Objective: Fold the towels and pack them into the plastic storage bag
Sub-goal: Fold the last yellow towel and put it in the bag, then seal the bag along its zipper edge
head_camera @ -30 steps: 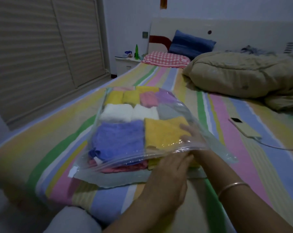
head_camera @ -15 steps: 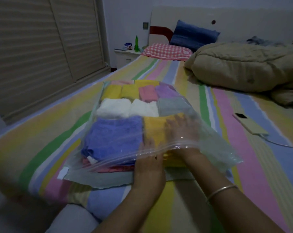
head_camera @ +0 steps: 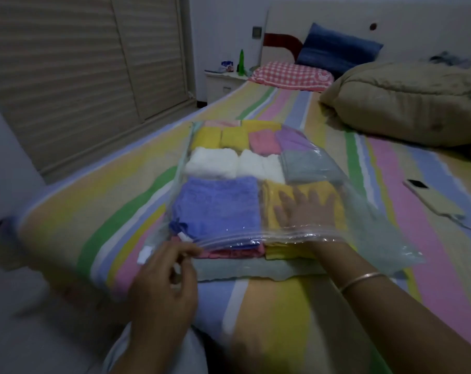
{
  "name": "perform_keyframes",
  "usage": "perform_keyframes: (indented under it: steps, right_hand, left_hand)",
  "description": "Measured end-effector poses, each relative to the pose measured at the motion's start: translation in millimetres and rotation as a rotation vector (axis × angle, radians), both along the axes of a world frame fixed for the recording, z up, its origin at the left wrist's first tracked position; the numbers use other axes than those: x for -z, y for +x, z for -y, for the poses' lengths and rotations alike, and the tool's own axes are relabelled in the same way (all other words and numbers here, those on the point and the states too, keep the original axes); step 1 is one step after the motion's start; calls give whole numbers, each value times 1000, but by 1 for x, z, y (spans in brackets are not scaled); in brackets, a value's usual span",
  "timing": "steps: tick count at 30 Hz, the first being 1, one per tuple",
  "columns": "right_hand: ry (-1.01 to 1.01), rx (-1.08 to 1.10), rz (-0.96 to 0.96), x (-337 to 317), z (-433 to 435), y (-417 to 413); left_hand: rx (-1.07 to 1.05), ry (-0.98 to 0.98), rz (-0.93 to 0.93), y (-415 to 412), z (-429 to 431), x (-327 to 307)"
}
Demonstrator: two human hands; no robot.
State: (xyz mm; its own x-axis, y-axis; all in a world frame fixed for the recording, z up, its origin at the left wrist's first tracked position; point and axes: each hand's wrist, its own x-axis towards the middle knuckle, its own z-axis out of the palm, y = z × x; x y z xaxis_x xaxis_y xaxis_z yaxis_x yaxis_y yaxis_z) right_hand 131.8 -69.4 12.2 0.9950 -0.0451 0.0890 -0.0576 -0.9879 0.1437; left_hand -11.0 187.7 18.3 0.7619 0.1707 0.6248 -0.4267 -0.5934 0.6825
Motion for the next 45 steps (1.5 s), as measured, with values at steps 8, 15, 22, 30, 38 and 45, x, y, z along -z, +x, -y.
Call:
perform_keyframes:
  steps: [8, 15, 22, 30, 38, 45]
  right_hand:
    - [247, 183, 61, 15, 15, -63]
    - [249, -510, 311, 3, -104, -139]
    - [302, -621, 77, 10, -175, -76]
    - [251, -737, 90, 28, -167, -74]
    - [591, -616, 374, 9, -163, -155]
    - [371, -487, 342, -16, -188, -98]
  left_hand:
    - [-299, -331, -306, 40, -61, 19]
    - [-92, -435, -632, 59, -78, 44]
    - [-28, -564, -593, 48, -83, 60]
    - [3, -537, -628, 54, -90, 62]
    - [101, -573, -719, 45, -111, 61]
    - [211, -455, -629, 42, -106, 53]
